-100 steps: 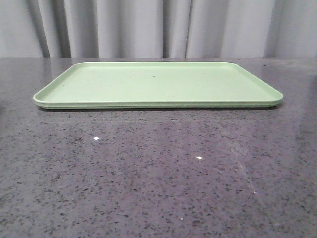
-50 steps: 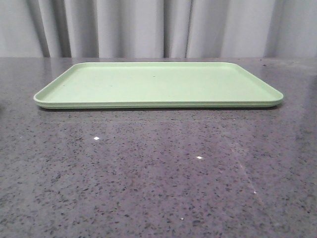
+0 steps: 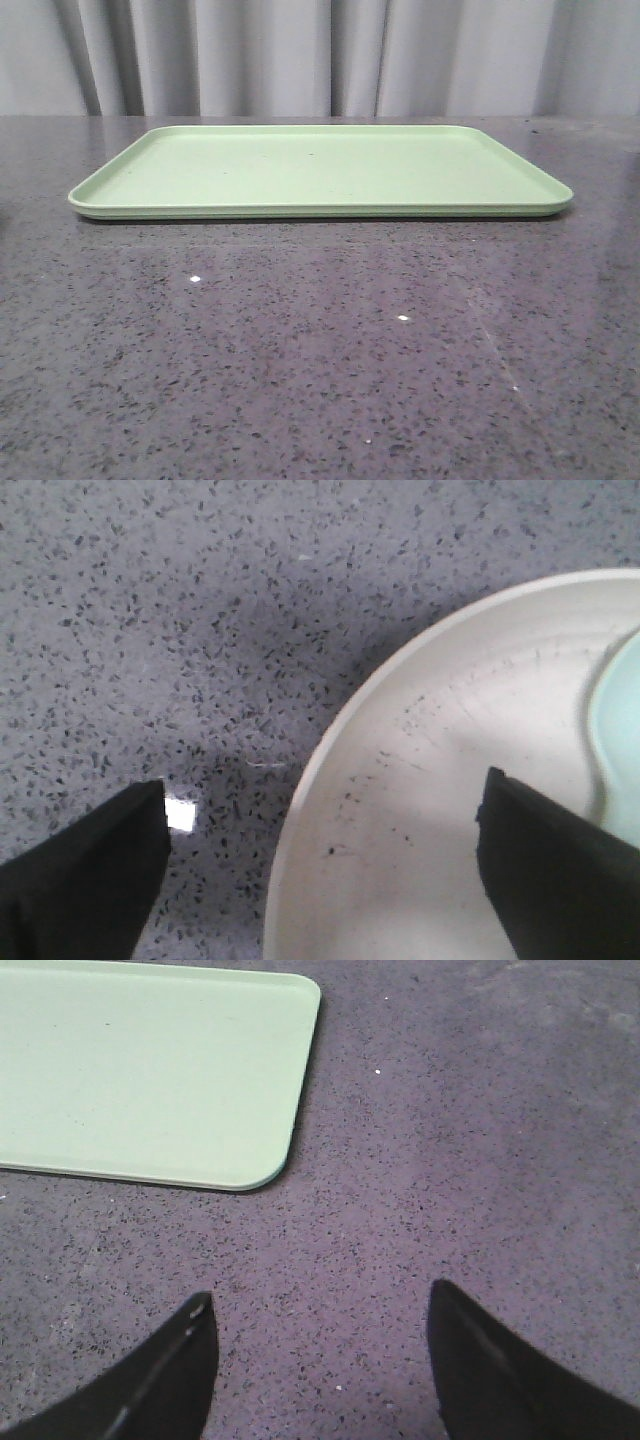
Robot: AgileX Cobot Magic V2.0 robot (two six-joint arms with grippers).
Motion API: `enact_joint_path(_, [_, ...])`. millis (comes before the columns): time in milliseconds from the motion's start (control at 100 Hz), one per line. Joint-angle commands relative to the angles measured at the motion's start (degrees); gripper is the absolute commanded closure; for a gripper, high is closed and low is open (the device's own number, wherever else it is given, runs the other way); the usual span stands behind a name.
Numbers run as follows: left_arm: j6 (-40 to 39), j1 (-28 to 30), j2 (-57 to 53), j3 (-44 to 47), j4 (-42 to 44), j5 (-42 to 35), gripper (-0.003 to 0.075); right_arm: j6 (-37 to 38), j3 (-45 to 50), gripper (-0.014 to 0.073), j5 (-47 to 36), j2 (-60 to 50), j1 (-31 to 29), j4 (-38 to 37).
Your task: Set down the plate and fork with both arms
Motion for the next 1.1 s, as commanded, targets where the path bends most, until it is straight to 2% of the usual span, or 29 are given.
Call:
enact_joint_path(0, [0.11,0.21,0.15,-1.31,-0.73,-2.96,0.0113,-0.30,-1.92,0.0127,-3.59,0.75,-0.22,0.08])
enact_joint_path(480, [0.11,0.21,1.11,-1.22,-0.88,-2.75,0.0120,-0.30,-1.92,0.0127,-3.64,0.75,-0.22,0.08])
enact_joint_path(800, [0.11,0.21,1.11,-1.22,-1.38,-2.51,0.0315,-0.30,-1.92,0.0127,-3.70,0.75,-0.22,0.08])
enact_joint_path(1090, [0.11,0.21,1.11,-1.22,-1.38,-1.65,0.0409,-0.30,-1.92,0.0127,-3.70,0.75,-0.22,0.08])
